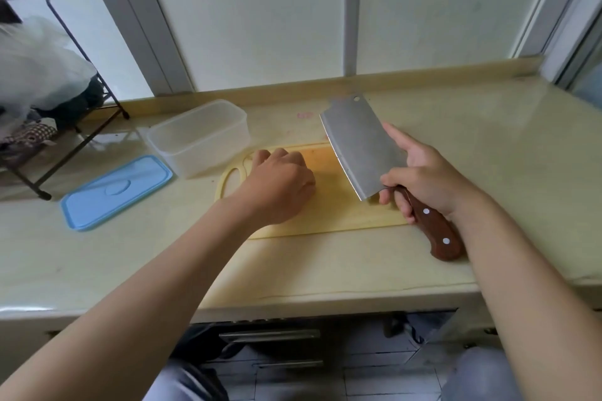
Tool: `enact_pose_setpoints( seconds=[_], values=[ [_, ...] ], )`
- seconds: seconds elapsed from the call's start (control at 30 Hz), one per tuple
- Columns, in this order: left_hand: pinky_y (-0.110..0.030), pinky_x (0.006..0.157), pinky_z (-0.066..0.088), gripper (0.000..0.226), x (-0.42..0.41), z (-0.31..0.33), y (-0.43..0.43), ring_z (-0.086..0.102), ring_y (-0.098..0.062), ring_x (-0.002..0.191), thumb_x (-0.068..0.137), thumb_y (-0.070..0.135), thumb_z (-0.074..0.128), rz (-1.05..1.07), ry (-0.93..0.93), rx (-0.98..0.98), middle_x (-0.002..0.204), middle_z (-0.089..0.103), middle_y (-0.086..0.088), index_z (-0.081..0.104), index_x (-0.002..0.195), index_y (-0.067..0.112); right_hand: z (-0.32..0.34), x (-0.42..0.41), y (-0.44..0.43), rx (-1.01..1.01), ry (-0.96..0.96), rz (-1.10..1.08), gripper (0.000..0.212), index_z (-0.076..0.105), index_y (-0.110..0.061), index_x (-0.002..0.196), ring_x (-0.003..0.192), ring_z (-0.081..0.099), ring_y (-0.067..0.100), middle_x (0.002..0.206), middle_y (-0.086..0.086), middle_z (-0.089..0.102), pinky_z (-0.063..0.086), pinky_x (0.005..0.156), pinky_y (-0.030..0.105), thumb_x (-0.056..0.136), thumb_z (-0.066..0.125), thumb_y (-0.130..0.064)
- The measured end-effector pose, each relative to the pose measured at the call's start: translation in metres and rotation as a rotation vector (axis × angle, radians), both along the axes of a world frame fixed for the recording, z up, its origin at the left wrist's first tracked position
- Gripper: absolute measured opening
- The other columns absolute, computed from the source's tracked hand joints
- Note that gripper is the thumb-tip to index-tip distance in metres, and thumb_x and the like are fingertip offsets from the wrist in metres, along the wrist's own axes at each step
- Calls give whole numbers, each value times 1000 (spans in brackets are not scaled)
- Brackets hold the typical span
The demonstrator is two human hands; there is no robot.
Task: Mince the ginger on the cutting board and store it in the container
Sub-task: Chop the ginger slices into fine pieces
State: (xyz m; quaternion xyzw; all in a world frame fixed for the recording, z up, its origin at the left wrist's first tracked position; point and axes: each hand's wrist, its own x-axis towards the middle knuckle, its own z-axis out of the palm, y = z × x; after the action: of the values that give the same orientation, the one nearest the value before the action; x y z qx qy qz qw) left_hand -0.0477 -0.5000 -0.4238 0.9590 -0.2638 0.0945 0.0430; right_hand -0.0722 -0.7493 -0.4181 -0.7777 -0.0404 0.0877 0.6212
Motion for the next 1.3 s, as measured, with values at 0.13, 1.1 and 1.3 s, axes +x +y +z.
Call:
enact_pose_setpoints(
  seconds=[0.13, 1.1, 1.3],
  values=[
    [-39, 89, 36, 17, -5, 5, -3, 54, -18, 87, 99, 23, 58, -123, -31, -197, 94, 67, 4, 74, 100, 21, -1, 0, -1, 9, 0, 0, 92, 26, -56, 157, 41, 47, 25, 68, 22, 66, 44, 46, 32, 94, 50, 8],
    [-31, 79, 45, 28, -10, -9, -21, 58, -24, 91, 87, 19, 67, -70, 96, -350, 95, 66, -2, 69, 114, 11, 0, 1, 2, -11, 19, -45, 92, 27, -59, 154, 41, 48, 23, 66, 20, 65, 44, 44, 31, 96, 50, 7],
    [-30, 70, 44, 12, -10, -10, -22, 55, -19, 76, 85, 7, 64, -78, 104, -385, 86, 66, -3, 74, 92, 10, -1, 2, 1, -21, 20, -40, 92, 27, -59, 154, 42, 49, 23, 67, 20, 66, 44, 45, 31, 95, 51, 7]
  ],
)
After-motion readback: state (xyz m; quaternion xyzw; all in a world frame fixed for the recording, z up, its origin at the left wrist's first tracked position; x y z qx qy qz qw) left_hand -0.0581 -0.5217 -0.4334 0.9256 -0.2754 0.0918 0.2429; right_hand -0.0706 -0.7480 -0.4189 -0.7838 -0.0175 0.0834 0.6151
